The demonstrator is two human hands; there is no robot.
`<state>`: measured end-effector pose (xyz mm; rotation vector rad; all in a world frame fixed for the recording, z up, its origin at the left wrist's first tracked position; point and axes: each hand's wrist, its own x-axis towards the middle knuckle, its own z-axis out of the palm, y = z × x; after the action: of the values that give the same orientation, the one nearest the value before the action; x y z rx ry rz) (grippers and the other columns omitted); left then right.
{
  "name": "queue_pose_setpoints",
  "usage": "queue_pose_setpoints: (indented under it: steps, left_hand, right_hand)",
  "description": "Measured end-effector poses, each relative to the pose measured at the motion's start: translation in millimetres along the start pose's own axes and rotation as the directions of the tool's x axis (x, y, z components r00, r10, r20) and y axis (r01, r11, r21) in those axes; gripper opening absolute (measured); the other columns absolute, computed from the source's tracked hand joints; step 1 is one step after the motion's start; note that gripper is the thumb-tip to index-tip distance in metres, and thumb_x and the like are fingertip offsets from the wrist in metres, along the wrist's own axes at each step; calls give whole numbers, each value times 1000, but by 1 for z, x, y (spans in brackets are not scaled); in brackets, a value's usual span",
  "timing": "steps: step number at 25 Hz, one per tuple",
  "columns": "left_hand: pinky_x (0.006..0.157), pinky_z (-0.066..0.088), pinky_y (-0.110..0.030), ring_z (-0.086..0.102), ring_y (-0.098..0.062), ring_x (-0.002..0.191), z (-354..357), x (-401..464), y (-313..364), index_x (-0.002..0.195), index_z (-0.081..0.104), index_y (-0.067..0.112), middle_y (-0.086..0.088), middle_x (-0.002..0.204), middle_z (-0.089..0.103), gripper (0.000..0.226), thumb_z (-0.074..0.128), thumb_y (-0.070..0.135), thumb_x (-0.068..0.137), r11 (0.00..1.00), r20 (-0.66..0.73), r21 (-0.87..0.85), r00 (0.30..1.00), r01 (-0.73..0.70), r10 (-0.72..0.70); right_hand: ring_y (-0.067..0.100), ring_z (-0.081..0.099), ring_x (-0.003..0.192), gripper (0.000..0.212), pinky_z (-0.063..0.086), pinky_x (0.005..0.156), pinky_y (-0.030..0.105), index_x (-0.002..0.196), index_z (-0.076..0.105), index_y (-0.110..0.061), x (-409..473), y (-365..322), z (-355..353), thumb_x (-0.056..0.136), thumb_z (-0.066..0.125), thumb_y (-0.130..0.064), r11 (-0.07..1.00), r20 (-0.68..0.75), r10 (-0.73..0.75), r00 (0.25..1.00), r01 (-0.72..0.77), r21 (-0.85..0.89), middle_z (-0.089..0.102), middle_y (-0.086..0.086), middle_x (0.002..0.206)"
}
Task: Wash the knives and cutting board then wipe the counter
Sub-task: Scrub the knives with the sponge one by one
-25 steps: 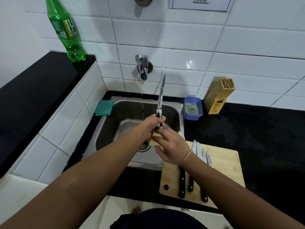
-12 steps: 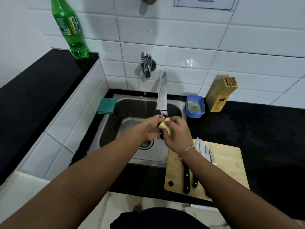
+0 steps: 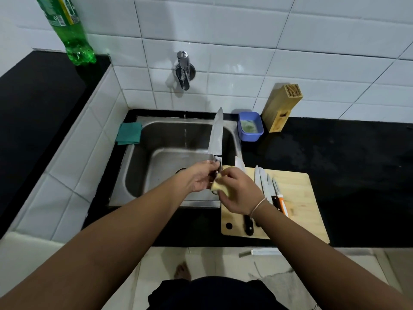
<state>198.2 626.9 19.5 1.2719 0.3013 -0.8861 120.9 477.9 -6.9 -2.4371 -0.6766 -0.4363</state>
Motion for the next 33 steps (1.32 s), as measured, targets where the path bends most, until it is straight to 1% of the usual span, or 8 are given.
queue_pose_setpoints:
  steps: [2, 5, 11, 15, 19, 23, 26, 33]
  left_hand:
    - [66, 48, -37, 53, -17, 70, 5, -1, -13, 88, 54, 18, -4, 80, 57, 19, 47, 19, 106, 1000, -43, 15, 999, 18, -17]
    - [73, 49, -31, 54, -15, 75, 15, -2, -34, 89, 59, 18, -4, 87, 62, 12, 58, 20, 101, 987, -163, 155, 987, 39, -13]
    - [54, 47, -24, 46, -11, 54, 62, -2, -104, 74, 50, 19, -1, 67, 51, 26, 63, 14, 96, 895, -289, 429, 957, 123, 7]
    - [66, 47, -34, 49, -25, 64, 65, 5, -116, 71, 46, 16, -10, 77, 54, 31, 66, 20, 94, 792, -356, 599, 926, 120, 129]
    - [64, 48, -30, 63, -21, 72, 72, -1, -112, 76, 68, 10, -4, 71, 64, 22, 69, 27, 91, 396, -271, 912, 879, 104, 393]
    - [64, 57, -36, 65, -24, 70, 79, -9, -110, 77, 64, 11, -7, 75, 65, 20, 61, 24, 92, 235, -224, 965, 820, 113, 526]
    - [51, 50, -30, 61, -21, 62, 102, -5, -121, 69, 55, 17, -3, 68, 59, 29, 58, 37, 91, 89, -120, 992, 850, 86, 513]
    - [43, 38, -24, 57, -17, 60, 119, 16, -130, 67, 55, 17, -1, 65, 56, 23, 73, 27, 77, 99, -146, 989, 875, 112, 463]
  right_hand:
    - [23, 58, 95, 26, 48, 85, 26, 100, 70, -2, -8, 8, -10, 77, 72, -14, 1000, 14, 23, 1000, -23, 21, 60, 12, 103]
    - [15, 58, 89, 22, 48, 81, 23, 98, 71, -5, -13, 26, -26, 78, 74, -13, 940, -212, 338, 917, -317, 128, 61, 7, 98]
    - [14, 59, 86, 24, 42, 78, 22, 99, 72, -14, -40, 68, -52, 79, 75, -28, 788, -177, 615, 768, -601, 133, 60, 0, 97]
    - [13, 58, 85, 26, 42, 78, 22, 99, 72, -20, -47, 71, -52, 77, 73, -34, 761, -129, 647, 751, -625, 174, 60, -4, 96]
    - [14, 59, 90, 28, 47, 83, 25, 101, 72, -21, -64, 76, -58, 77, 73, -35, 760, -88, 643, 760, -621, 191, 59, -6, 99]
    - [14, 59, 88, 27, 47, 80, 26, 100, 71, -22, -60, 74, -66, 78, 72, -37, 796, -91, 597, 797, -574, 194, 59, -5, 97]
    - [13, 58, 86, 27, 49, 80, 27, 101, 71, -22, -56, 70, -70, 78, 72, -37, 811, -82, 576, 813, -556, 184, 59, -5, 96]
    - [12, 57, 90, 29, 49, 83, 26, 105, 71, -21, -51, 70, -76, 80, 73, -37, 801, -62, 591, 804, -576, 166, 60, -5, 101]
